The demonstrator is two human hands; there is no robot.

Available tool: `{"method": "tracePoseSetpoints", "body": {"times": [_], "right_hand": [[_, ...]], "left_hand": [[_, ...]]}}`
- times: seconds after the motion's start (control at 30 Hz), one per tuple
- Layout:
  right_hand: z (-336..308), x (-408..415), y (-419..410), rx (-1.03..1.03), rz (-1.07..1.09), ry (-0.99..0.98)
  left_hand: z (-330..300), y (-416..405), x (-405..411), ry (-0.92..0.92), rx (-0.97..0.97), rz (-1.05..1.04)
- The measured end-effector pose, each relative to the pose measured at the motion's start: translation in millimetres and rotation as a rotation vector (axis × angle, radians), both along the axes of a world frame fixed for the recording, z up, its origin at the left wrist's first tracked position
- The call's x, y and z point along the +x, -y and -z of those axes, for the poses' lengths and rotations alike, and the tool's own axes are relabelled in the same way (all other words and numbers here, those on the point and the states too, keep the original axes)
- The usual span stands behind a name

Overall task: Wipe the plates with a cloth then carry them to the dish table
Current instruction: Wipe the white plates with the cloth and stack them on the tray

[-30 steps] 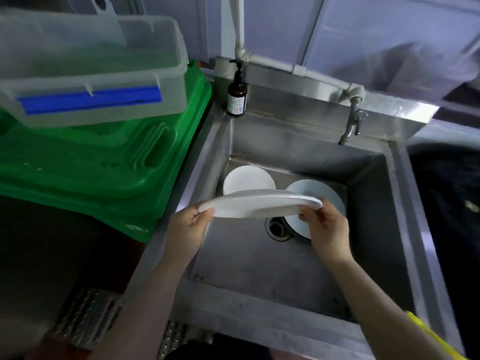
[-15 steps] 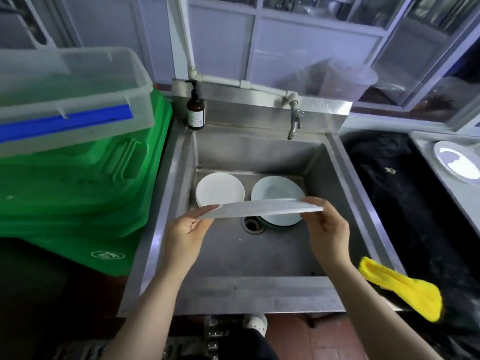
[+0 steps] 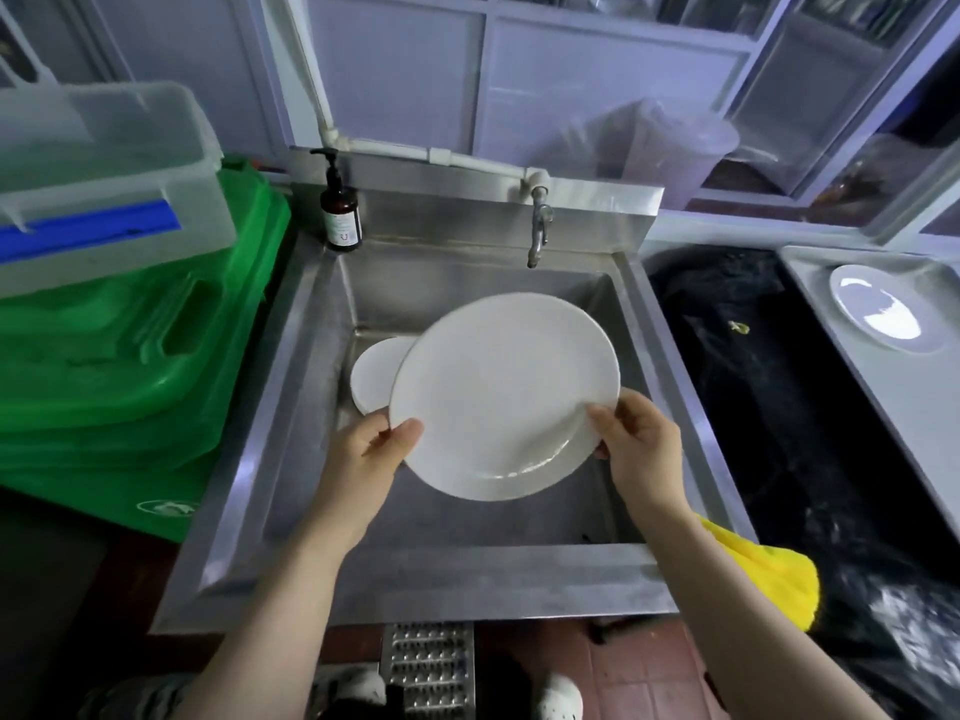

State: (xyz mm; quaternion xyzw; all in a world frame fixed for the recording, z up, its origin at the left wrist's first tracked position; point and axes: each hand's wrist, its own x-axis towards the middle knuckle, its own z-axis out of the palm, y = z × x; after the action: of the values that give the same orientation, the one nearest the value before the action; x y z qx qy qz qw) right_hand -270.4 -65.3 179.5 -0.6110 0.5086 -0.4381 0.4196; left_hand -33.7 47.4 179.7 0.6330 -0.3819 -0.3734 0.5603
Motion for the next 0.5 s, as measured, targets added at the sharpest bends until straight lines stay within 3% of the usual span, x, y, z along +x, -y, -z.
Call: {"method": "tracePoseSetpoints", "body": {"times": [0.13,0.3,0.5], "right_hand": [[8,-30,11,0.104,-0.034,0.061],[20,-69,20,0.208,-0.086,0.065],[36,-113,33,0.365,-0.098,0.076]], "left_hand": [[14,10,-28,-0.355,0.084,0.037],[29,14,-66,-0.617,0.179,0.047],[41,28,-107,-0.626,0.312,0.004]]}}
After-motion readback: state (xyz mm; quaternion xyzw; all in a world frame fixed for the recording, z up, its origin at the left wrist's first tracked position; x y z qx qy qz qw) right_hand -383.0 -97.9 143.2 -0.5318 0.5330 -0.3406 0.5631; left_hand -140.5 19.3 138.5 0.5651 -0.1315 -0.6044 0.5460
